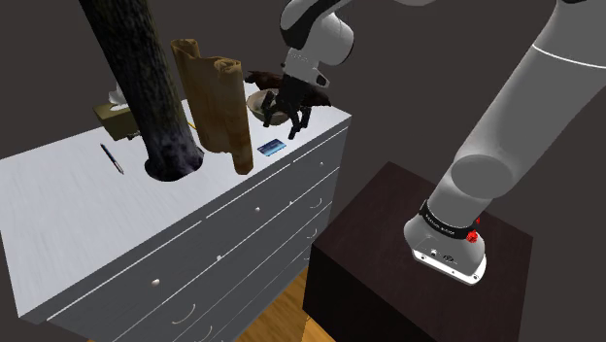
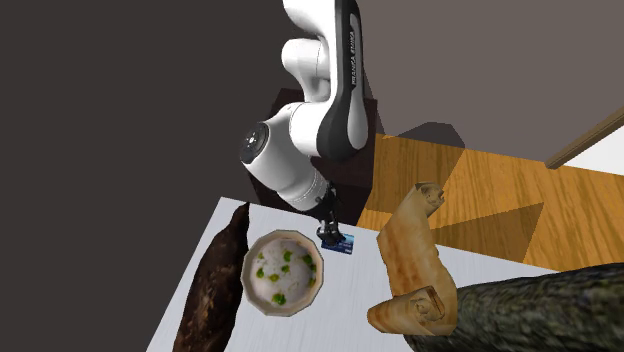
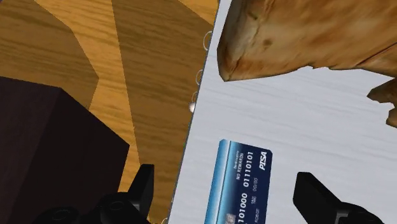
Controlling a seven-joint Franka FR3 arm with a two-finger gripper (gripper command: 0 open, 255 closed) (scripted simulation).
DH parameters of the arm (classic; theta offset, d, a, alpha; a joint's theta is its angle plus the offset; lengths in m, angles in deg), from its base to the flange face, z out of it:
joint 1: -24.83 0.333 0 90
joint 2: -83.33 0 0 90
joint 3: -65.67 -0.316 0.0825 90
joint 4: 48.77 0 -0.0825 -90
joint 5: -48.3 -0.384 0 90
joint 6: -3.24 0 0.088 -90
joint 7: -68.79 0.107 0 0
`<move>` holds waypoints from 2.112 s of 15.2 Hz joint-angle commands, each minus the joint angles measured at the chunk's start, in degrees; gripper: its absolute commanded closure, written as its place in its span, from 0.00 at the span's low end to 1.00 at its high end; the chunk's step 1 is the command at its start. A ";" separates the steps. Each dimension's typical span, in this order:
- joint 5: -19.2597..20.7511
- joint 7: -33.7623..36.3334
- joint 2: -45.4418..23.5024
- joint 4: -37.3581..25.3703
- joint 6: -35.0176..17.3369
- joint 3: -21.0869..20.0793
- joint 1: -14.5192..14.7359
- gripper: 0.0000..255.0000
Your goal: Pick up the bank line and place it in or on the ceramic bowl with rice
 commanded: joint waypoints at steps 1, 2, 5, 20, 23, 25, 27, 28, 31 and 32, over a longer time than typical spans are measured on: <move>-3.96 2.75 -4.27 -1.88 -3.03 -0.12 0.11 0.00; -5.57 3.65 -5.92 -2.61 -4.19 -0.15 0.14 0.00; -6.70 3.03 -7.46 -2.41 -6.17 -0.79 0.77 0.00; -8.46 2.01 -9.97 -2.34 -9.12 -1.78 1.73 1.00; -8.45 2.01 -9.97 -2.35 -9.11 -1.78 1.72 1.00; -8.45 2.01 -9.98 -2.35 -9.11 -1.77 1.72 1.00; -8.46 2.01 -9.98 -2.34 -9.13 -1.78 1.73 1.00; -8.09 2.55 -9.37 -2.39 -8.60 -1.71 1.71 1.00; -7.01 4.16 -7.63 -2.64 -6.97 -1.52 1.64 1.00; -6.66 4.69 -7.07 -2.75 -6.41 -1.46 1.61 1.00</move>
